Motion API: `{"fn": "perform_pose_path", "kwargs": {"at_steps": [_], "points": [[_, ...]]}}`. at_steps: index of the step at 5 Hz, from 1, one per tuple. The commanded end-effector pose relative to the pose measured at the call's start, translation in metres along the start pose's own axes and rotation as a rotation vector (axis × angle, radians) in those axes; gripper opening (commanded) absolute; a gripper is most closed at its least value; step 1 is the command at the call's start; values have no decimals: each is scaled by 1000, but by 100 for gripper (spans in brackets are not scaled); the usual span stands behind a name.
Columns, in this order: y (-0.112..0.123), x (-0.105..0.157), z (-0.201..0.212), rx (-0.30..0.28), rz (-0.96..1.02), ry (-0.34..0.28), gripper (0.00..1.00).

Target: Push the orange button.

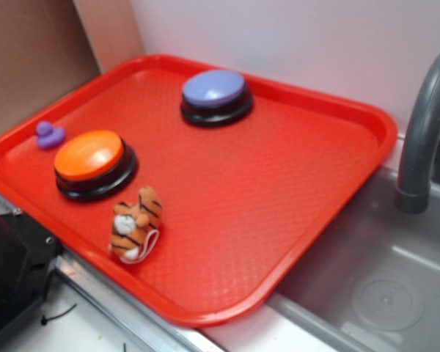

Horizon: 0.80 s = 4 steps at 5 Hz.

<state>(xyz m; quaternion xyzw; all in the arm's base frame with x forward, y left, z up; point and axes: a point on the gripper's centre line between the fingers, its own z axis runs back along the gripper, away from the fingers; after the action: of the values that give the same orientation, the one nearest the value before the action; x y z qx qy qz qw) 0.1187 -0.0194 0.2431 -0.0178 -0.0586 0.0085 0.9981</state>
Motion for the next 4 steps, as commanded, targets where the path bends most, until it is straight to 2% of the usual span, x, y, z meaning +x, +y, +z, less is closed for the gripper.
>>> {"fn": "perform_pose_path", "kwargs": {"at_steps": [1, 2, 3, 4], "points": [[0, 0, 0, 0, 0, 0, 100], [34, 41, -54, 71, 20, 51, 100], [37, 66, -103, 55, -93, 20, 100], [51, 58, -148, 73, -130, 34, 100]]}}
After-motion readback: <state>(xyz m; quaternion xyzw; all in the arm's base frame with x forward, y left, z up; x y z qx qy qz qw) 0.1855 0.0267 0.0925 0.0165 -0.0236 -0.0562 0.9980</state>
